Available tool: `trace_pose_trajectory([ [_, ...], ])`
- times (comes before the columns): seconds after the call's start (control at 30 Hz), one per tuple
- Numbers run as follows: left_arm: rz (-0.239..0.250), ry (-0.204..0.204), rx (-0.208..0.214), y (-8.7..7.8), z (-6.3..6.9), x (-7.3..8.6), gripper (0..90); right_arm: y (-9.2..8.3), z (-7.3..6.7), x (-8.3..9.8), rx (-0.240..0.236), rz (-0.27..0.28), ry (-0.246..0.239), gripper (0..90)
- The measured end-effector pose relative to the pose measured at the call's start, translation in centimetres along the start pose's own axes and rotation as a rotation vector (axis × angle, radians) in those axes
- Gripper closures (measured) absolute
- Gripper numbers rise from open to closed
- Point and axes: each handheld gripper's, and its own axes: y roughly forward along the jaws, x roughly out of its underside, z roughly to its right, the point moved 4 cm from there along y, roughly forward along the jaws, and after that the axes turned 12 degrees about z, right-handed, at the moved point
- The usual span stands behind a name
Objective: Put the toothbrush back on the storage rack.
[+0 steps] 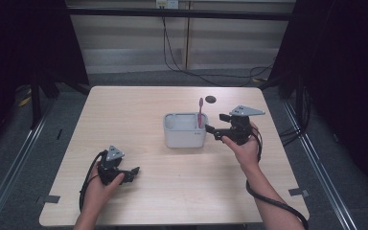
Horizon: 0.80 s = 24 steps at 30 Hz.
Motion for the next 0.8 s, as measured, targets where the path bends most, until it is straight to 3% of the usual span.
trace_pose_trajectory([
  [0.8, 0.000, 0.000, 0.000, 0.0, 0.0, 0.0, 13.8, -2.9, 0.9, 1.3, -0.036, -0.068, -0.014, 16.2],
])
